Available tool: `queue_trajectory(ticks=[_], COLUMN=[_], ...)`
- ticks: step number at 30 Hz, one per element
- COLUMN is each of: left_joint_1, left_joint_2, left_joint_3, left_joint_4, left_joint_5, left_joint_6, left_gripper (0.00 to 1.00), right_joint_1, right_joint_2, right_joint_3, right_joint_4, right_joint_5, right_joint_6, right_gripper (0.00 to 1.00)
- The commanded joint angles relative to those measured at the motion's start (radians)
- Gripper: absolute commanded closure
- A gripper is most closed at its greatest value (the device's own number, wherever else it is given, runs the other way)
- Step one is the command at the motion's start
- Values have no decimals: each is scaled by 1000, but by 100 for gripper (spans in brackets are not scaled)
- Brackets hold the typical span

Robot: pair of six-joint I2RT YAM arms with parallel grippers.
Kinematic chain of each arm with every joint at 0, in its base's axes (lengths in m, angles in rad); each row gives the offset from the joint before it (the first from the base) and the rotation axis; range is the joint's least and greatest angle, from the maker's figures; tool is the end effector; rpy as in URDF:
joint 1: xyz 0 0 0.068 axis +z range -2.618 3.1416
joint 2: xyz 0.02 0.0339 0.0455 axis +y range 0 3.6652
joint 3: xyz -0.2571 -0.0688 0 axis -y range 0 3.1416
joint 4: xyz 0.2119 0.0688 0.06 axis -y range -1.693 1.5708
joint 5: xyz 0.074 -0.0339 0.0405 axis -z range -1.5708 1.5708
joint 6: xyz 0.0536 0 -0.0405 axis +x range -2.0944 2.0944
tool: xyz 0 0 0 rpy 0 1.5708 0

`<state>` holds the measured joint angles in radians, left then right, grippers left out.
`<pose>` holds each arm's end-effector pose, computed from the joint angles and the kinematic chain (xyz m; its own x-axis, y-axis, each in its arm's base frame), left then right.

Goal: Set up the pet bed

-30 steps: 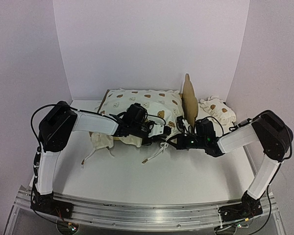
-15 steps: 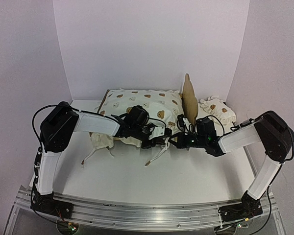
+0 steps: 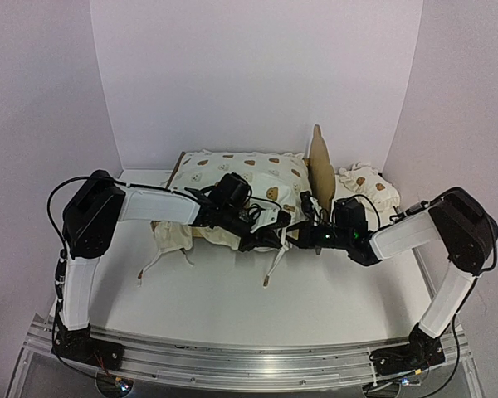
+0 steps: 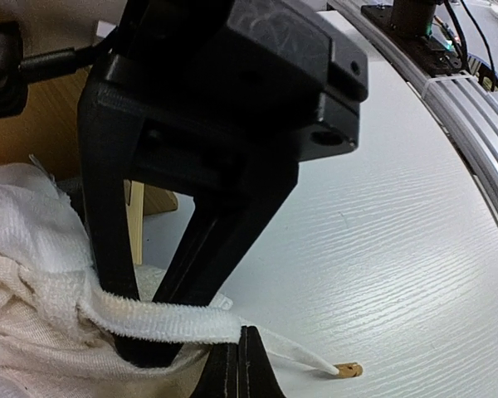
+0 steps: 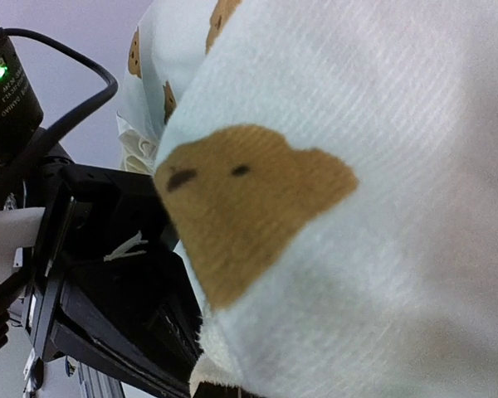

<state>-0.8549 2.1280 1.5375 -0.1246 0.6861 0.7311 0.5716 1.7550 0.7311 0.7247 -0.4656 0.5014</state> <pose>0.2714 -0.3637 0.1879 0.2790 0.4664 -0.8394 0.9556 -0.2210 0.1949 0.2772 0.2069 0.1805 -0.6232 0.1098 -0.7743 -0.6211 0.5321 0.5753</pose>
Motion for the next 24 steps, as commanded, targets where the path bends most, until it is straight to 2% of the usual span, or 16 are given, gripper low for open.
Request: queue_trajectory(ticks=[1, 4, 13, 24], left_joint_1=[-12, -10, 21, 44], left_joint_2=[-48, -50, -92, -114], left_joint_3=[15, 14, 13, 43], left_joint_4=[-15, -57, -210, -248], left_joint_5=[74, 45, -18, -26], left_joint_6=[-17, 2, 179, 219], left_gripper=[100, 94, 78, 72], right_joint_1=[-3, -2, -3, -4], right_joint_2=[39, 38, 30, 31], right_joint_3=[-7, -17, -35, -30], right_joint_4=[97, 111, 131, 168], right_joint_5=[-74, -84, -137, -152], right_joint_6=[56, 57, 67, 71], right_gripper=[100, 100, 100, 100])
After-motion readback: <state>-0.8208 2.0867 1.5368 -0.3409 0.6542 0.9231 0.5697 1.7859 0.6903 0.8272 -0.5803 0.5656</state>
